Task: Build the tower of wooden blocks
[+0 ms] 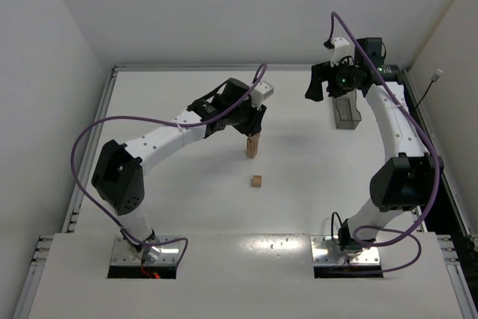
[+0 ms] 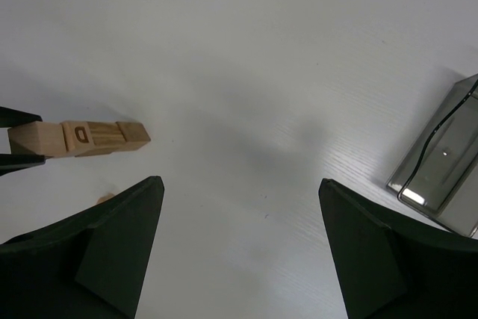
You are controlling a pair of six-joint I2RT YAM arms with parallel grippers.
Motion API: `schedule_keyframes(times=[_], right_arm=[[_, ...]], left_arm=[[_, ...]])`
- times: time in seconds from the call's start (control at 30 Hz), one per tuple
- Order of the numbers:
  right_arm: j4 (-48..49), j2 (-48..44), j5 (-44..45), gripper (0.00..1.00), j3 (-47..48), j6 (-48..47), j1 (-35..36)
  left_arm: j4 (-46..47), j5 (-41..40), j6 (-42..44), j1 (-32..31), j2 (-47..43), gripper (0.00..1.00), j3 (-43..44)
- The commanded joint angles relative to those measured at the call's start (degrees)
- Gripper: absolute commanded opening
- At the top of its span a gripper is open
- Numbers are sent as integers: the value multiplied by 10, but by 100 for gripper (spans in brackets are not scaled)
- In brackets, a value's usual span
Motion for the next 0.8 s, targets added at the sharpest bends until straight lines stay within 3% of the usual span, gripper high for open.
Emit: schedule_keyframes(times=[0.0, 0.07, 0.13, 0.17, 0.3, 0.53, 0.77], right_arm=[[14, 1, -13, 82, 23, 7, 2], [14, 1, -13, 82, 23, 7, 2], [14, 1, -13, 82, 23, 7, 2], [14, 1, -13, 82, 23, 7, 2], [14, 6, -13, 82, 28, 7, 2], [8, 6, -18, 82, 28, 7, 2], [-24, -17, -58, 82, -28, -81, 2]], left_arm=[[12, 1, -6, -6, -3, 0, 24], [12, 1, -6, -6, -3, 3, 24], [12, 1, -6, -6, -3, 13, 24], [12, 1, -6, -6, -3, 23, 24], [12, -4, -6, -6, -3, 39, 24], [18, -15, -11, -6, 2, 54, 24], [12, -71, -29, -6, -29, 54, 47]])
